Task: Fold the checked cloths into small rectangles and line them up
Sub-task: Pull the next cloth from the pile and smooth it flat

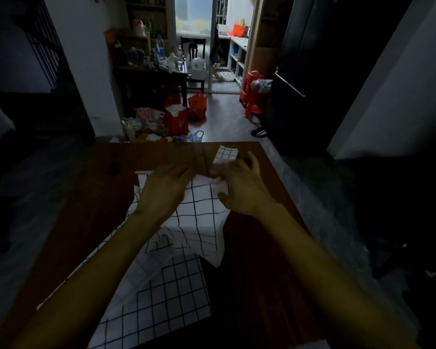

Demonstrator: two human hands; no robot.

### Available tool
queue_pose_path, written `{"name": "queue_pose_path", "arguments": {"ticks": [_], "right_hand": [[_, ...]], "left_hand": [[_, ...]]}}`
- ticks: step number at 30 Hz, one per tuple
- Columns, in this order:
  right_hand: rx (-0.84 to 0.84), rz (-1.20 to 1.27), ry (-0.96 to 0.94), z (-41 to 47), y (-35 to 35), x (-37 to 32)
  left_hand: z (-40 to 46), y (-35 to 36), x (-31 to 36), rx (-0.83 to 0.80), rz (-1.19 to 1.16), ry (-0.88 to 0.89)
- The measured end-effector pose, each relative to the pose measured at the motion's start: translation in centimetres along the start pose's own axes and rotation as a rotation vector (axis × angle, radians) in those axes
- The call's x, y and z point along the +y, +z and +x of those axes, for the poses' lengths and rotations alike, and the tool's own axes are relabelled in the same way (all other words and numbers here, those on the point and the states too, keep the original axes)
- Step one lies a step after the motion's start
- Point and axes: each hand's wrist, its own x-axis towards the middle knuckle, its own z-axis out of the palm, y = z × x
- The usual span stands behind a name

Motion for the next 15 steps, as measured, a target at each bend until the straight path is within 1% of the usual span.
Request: {"name": "queue_pose_path", "arguments": {"ticks": [1,3,6,8,9,11,13,15], "right_hand": [[-0.041,-0.067,0.010,0.1,0.3,0.2],[-0.100,-0.126,0.069,0.2,0.6,0.8],[-0.123,-0.158,0.168,0.8,0.7,2.3],[-0.101,-0.147,0.204,1.6,0.5,3.3],[-0.050,-0.130,0.220,2.0,0.2,3.9],[0.115,-0.177,0.242,2.7,-0.8,4.7],[0.320,-0.239,0.254,3.1,-2.2,5.5],[0.517,-0.202,0.245,3.1,-3.3,6.4]], "left_hand": [[-0.1,0.2,-0.1,-0.005,0.000,0.026],[-0.1,0.5,-0.6,-0.033,-0.004,0.059],[0.7,0.5,-1.4,-0.075,0.018,0.083],[1.9,0.4,-1.9,-0.106,0.029,0.058],[2.7,0.4,-2.2,-0.112,0.034,0.041],[4.6,0.2,-2.8,-0.079,0.039,0.014],[6.3,-0.4,-3.3,0.001,0.087,-0.008],[7.3,-1.1,-3.4,0.118,0.127,0.016]]}}
